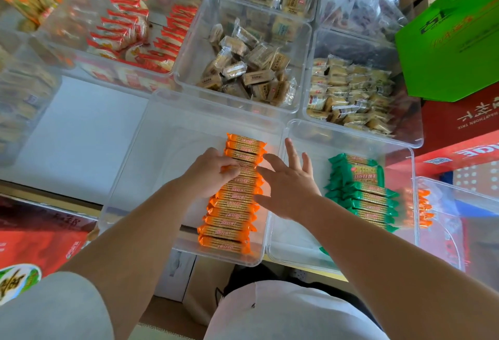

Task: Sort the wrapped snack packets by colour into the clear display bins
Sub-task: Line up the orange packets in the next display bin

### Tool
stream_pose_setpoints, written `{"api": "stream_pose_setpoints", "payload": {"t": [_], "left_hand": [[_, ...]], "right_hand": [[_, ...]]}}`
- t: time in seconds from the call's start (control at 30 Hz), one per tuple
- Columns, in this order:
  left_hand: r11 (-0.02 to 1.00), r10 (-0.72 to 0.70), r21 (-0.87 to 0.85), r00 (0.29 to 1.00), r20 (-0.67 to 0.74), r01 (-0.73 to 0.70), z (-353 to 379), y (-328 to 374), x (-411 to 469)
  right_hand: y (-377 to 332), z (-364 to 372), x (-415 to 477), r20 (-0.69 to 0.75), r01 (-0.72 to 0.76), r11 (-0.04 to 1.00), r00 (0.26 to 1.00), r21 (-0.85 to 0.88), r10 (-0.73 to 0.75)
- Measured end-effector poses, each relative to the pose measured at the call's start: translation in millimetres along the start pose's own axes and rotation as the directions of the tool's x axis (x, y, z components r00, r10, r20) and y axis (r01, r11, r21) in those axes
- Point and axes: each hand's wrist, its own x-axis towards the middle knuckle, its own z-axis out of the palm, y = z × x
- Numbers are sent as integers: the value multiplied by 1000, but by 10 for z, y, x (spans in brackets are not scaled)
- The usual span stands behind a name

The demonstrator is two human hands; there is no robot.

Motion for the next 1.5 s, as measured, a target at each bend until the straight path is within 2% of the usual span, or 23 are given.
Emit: {"api": "stream_pose_setpoints", "payload": {"t": [0.13, 0.27, 0.47, 0.6, 0.7, 0.8, 0.87, 0.97, 1.07, 1.13, 1.17, 1.23, 1.33, 1.5], "left_hand": [[995, -3, 104, 1000, 9, 2, 35, 76, 15], [930, 88, 364, 992, -92, -48, 229, 160, -91], [891, 125, 454, 962, -241, -2, 329, 158, -126], [835, 113, 546, 951, -287, 66, 327, 224, -153], [797, 91, 592, 944, -317, 122, 294, 341, -173], [839, 85, 531, 936, -342, 118, 353, 664, -191], [877, 108, 474, 928, -356, 80, 455, 987, -195], [872, 237, 488, 912, -334, -47, 699, 1516, -190], [852, 312, 506, 906, -287, -134, 1036, 2071, -177], [852, 318, 492, 924, -213, -180, 1294, 2444, -157], [845, 318, 494, 935, -159, -204, 1435, 2620, -141], [811, 308, 532, 951, -34, -243, 1709, 2946, -110], [746, 240, 616, 965, 103, -251, 2053, 3295, -56], [686, 120, 714, 989, 82, -142, 2345, 3404, -47]], "right_hand": [[-11, -11, 23, 30, 3, 999, 1000, -36, -2], [50, 47, -31, -26, 34, 999, 999, -12, -35], [231, 94, -128, -58, 133, 991, 989, -5, -133], [419, 100, -244, -110, 155, 981, 984, 115, -142], [723, 114, -442, -220, 92, 956, 975, 280, -29], [1199, 221, -707, -285, -17, 930, 950, 368, 131], [1585, 353, -904, -373, -59, 907, 899, 417, 230], [2186, 621, -1188, -493, -84, 869, 795, 488, 354], [2725, 959, -1464, -519, -108, 808, 716, 579, 468], [3013, 1212, -1609, -458, -150, 779, 735, 609, 500], [3122, 1327, -1654, -405, -173, 778, 774, 604, 486], [3268, 1478, -1698, -272, -190, 788, 870, 585, 411], [3371, 1528, -1687, -168, -153, 808, 940, 569, 296], [3386, 1587, -1552, -155, -115, 863, 964, 491, 216]]}}
